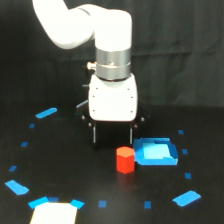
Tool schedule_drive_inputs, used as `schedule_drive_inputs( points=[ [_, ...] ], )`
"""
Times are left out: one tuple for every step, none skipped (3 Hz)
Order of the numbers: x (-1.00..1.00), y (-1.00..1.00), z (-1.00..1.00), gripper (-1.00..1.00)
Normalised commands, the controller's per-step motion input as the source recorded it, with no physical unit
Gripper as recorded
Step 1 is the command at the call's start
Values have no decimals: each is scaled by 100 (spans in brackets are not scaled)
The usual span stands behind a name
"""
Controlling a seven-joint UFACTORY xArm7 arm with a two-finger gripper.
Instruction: Pick up the red object from the table
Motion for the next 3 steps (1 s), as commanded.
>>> schedule_drive_inputs(
  points=[
    [-4, -86, -3, 100],
    [3, -78, -28, 100],
    [-21, -47, 10, 100]
  ],
)
